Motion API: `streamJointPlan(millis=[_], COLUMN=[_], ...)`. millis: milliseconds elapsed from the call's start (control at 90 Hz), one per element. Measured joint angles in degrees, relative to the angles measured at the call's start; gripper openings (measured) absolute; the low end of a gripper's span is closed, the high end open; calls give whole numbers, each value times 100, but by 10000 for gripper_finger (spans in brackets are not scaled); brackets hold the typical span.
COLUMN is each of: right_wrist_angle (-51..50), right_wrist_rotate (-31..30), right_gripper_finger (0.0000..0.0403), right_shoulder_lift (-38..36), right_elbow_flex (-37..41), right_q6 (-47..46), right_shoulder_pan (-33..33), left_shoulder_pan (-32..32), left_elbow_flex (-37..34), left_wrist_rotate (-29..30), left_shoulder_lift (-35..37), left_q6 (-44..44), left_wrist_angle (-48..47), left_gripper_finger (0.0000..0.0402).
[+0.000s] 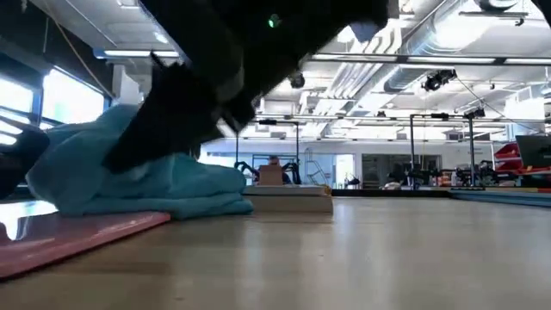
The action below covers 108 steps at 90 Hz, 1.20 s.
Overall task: Apply microfiber cloth
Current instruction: Wipe the cellphone with a microfiber cloth
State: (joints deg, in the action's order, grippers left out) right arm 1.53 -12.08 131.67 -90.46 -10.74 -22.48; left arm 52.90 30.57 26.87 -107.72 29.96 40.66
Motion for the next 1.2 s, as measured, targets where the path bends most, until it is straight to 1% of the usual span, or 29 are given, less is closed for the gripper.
streamJointPlan(millis=[67, 144, 267, 333, 444, 511, 578, 711, 778, 856, 933, 1000, 1067, 1200], right_wrist_angle=[222, 81, -378, -566, -545, -386, -5, 726, 1265, 1632, 1363, 818, 246, -1320], right_wrist_rotate=[272, 579, 664, 466, -234, -510, -596, -253, -135, -233, -548, -766, -841, -860], right_gripper_finger=[0, 0, 0, 0, 0, 0, 0, 0, 0, 0, 0, 0, 0, 0], right_shoulder_lift=[80, 83, -82, -244, -386, -373, -236, 321, 511, 627, 631, 493, 338, -145], right_elbow_flex=[65, 71, 73, 73, 64, 64, 62, 68, 66, 53, 50, 49, 47, 60], right_q6=[-413, -815, -1133, -1171, -1055, -829, -670, -590, -592, -642, -743, -791, -841, -877], right_shoulder_pan=[-146, -326, -593, -679, -723, -689, -603, -388, -310, -240, -189, -164, -160, -260], left_shoulder_pan=[0, 0, 0, 0, -7, -15, -27, -37, -37, -37, -33, -33, -33, -31], left_elbow_flex=[0, -2, -4, -2, -2, -3, -4, -4, -4, -4, -4, -4, -7, -4], left_wrist_rotate=[0, -23, -50, -18, 2, 6, 4, 38, 48, 39, 46, 35, -17, -39], left_shoulder_lift=[0, 0, 0, 0, 0, 0, 0, 0, 0, 0, 0, 0, 0, 0], left_q6=[15, 42, -7, -114, -254, -256, -256, -258, -256, -256, -247, -186, -158, -158], left_wrist_angle=[0, 0, -8, -7, -3, 2, 2, 7, 4, 4, 17, 17, 19, 28], left_gripper_finger=[77, 77, 78, 78, 78, 78, 78, 78, 78, 78, 78, 78, 78, 78])
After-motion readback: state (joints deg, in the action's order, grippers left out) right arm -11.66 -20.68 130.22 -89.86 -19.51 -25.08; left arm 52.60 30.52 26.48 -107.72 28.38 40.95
